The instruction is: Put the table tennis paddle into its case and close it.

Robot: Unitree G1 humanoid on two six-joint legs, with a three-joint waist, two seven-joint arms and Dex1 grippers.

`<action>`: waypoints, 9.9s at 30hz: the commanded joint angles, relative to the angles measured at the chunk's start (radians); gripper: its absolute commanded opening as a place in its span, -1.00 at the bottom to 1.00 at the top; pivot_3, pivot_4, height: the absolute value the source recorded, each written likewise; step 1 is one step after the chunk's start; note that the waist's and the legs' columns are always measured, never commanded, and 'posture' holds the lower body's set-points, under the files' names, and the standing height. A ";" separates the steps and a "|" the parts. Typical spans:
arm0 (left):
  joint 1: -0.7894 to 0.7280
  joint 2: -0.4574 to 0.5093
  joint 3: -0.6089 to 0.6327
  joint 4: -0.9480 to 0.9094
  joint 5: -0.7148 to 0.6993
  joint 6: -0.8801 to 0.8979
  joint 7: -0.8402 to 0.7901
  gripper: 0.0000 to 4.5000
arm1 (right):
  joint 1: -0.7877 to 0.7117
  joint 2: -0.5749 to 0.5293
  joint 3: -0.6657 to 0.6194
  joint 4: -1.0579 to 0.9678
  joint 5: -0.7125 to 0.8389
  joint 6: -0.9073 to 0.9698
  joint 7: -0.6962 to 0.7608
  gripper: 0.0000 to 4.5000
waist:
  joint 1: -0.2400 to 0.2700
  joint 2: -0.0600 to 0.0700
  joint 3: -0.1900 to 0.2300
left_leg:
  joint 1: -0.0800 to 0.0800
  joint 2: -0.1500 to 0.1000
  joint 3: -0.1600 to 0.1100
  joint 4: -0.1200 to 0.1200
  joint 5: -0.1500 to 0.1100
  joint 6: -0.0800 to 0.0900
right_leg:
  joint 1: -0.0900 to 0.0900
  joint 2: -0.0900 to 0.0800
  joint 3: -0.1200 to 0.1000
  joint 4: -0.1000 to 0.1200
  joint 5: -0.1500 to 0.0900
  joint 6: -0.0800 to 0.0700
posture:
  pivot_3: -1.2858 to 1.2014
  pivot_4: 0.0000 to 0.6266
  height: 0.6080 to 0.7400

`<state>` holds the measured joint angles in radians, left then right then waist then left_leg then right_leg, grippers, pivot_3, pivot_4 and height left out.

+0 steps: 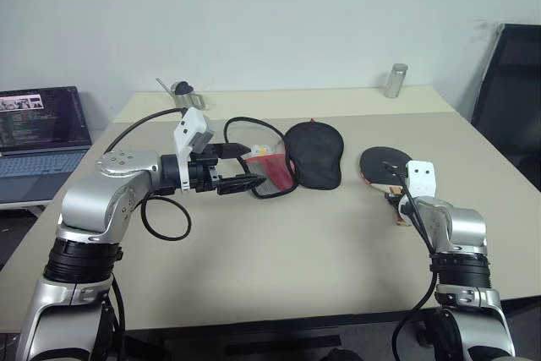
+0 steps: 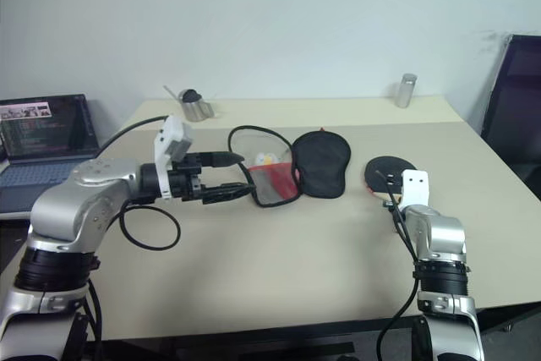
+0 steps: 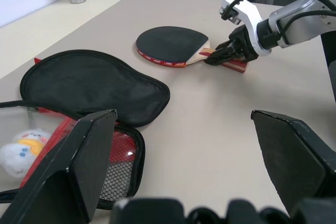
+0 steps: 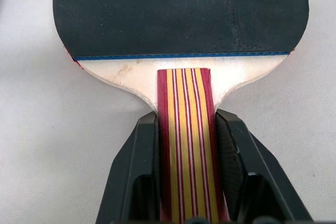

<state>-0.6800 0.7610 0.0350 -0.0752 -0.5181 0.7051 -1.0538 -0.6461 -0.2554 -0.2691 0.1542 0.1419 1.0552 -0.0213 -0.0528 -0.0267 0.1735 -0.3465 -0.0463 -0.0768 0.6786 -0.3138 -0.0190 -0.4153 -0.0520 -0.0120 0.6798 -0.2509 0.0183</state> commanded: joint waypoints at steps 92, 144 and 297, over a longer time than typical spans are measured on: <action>0.022 -0.093 0.168 0.347 0.078 -0.057 0.497 1.00 | -0.313 -0.092 0.097 -0.010 0.292 -0.183 0.485 0.98 | 0.021 0.005 0.004 | -0.023 0.003 0.003 0.000 0.000 -0.001 | -0.024 0.002 0.001 -0.001 0.001 -0.002 | 0.03 -0.52 1.00; -0.188 -0.458 0.007 0.299 0.112 -0.133 0.249 -0.99 | -0.180 -0.038 -0.206 -0.118 0.492 0.088 0.140 1.00 | 0.019 0.002 0.004 | -0.023 0.003 0.007 0.001 0.002 -0.004 | -0.026 0.001 0.004 0.000 0.003 -0.002 | 0.03 -0.52 1.00; -0.299 -0.344 0.005 0.547 0.153 0.026 0.443 -1.00 | 0.009 -0.055 0.467 -0.041 0.113 -0.539 0.345 0.98 | 0.030 -0.002 0.003 | -0.026 0.002 0.001 0.001 0.000 -0.002 | -0.020 0.002 -0.001 -0.015 0.007 0.001 | 0.03 -0.52 1.00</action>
<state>-0.9489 0.4266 0.0463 0.4934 -0.3695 0.7265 -0.6055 -0.6386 -0.3133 0.2206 0.0932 0.2923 0.5827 0.3458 -0.0224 -0.0288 0.1770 -0.3803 -0.0460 -0.0757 0.6816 -0.3135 -0.0212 -0.4426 -0.0523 -0.0128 0.6649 -0.2432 0.0200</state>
